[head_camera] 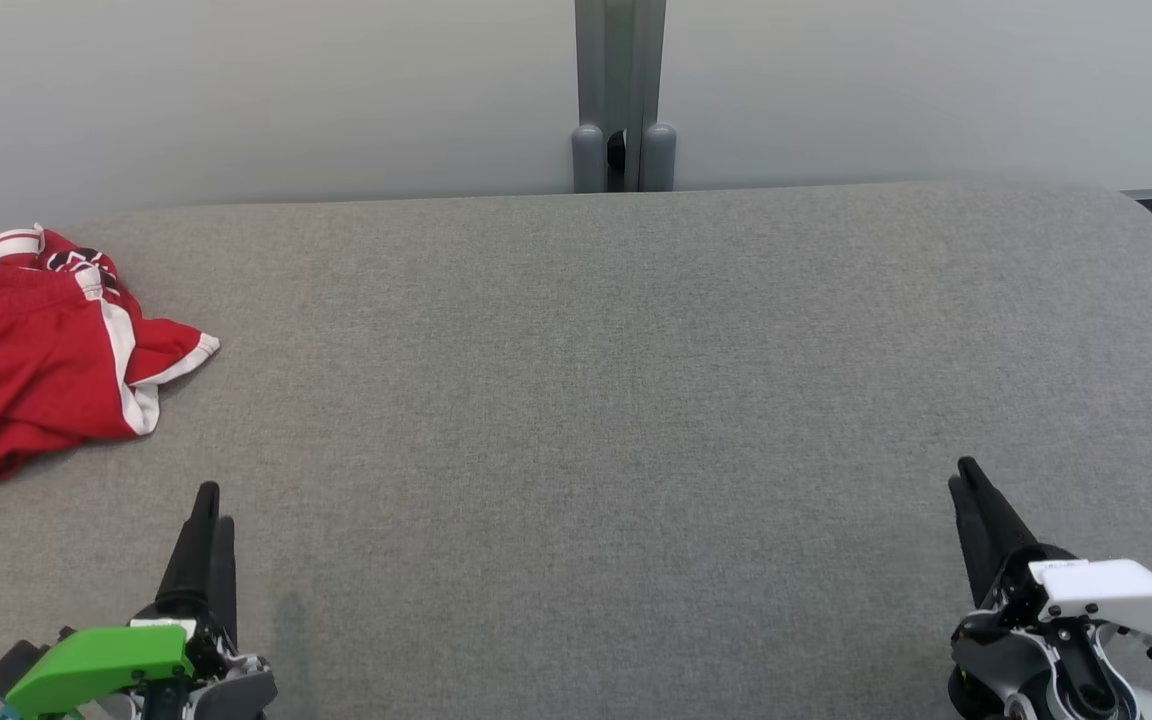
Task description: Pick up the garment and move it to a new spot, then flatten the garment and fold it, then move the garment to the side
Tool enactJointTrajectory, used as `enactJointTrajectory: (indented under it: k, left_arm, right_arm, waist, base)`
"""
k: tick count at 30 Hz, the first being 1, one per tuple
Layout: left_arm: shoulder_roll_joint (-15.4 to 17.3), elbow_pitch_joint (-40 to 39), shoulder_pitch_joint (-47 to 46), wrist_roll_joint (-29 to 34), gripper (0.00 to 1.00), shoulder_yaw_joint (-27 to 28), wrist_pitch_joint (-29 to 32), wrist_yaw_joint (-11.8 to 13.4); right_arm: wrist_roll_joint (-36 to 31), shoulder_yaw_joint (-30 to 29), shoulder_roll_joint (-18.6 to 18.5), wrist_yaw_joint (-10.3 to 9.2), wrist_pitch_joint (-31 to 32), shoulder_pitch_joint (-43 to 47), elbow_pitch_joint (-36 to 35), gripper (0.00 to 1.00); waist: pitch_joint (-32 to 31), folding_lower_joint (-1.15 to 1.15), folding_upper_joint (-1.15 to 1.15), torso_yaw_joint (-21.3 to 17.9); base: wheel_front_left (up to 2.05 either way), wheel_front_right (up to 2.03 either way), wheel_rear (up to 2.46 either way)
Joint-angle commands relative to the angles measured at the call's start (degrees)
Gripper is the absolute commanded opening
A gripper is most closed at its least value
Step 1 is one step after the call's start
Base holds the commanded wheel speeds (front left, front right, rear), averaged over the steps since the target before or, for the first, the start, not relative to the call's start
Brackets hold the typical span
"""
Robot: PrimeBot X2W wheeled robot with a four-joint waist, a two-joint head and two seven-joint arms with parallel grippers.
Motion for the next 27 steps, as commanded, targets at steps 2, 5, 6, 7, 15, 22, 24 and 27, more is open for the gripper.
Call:
enactJointTrajectory:
  k: [2, 5, 6, 7, 15, 22, 24, 27]
  left_arm:
    - [0.05, -0.39, 0.11, 0.09, 1.0, -0.76, -0.64, 0.0]
    - [0.07, -0.75, 0.58, 0.25, 1.0, -1.73, -1.56, 0.02]
    - [0.07, -0.87, 0.72, 0.3, 1.0, -2.0, -1.81, 0.03]
    - [0.08, -1.03, 0.9, 0.37, 1.0, -2.34, -2.13, 0.05]
    - [0.13, -2.4, 1.95, 2.27, 1.0, -3.99, -4.27, 0.21]
    - [0.18, -4.67, 2.22, 8.84, 1.0, -4.67, -6.01, 1.62]
    - [0.19, -5.43, 2.36, 10.82, 1.0, -5.1, -6.48, 2.23]
    - [0.21, -6.57, 2.59, 13.98, 1.0, -5.83, -7.16, 2.99]
  right_arm:
    - [-0.08, 0.68, -0.05, 0.0, -0.65, 0.13, -0.28, 1.0]
    - [-0.28, 1.52, -0.09, 0.0, -1.56, 0.62, -0.56, 1.0]
    - [-0.35, 1.75, -0.1, 0.0, -1.82, 0.77, -0.64, 1.0]
    - [-0.47, 2.02, -0.11, 0.0, -2.13, 0.95, -0.74, 1.0]
    - [-3.37, 3.15, -0.18, 0.01, -4.28, 1.93, -1.37, 1.0]
    - [-9.63, 3.42, -0.25, 0.01, -6.04, 2.5, -3.08, 1.0]
    - [-12.34, 3.55, -0.27, 0.01, -6.51, 2.66, -3.73, 1.0]
    - [-16.21, 3.94, -0.3, 0.01, -7.18, 2.95, -4.8, 1.0]
  waist:
    - [-0.1, 0.0, 0.0, 0.0]
    - [-0.24, 0.0, 0.0, 0.01]
    - [-0.29, 0.0, 0.0, 0.01]
    - [-0.34, 0.0, 0.0, 0.02]
    - [-0.67, 0.0, 0.0, 0.07]
    - [-0.92, 0.0, 0.0, 0.1]
    - [-0.98, 0.0, 0.0, 0.11]
    - [-1.07, 0.0, 0.0, 0.14]
  base:
    - [0.0, 0.0, 0.0]
    - [0.0, 0.0, 0.0]
    - [0.0, 0.0, 0.0]
    - [0.0, 0.0, 0.0]
    - [0.0, 0.0, 0.0]
    - [0.0, 0.0, 0.0]
    - [0.0, 0.0, 0.0]
    - [0.0, 0.0, 0.0]
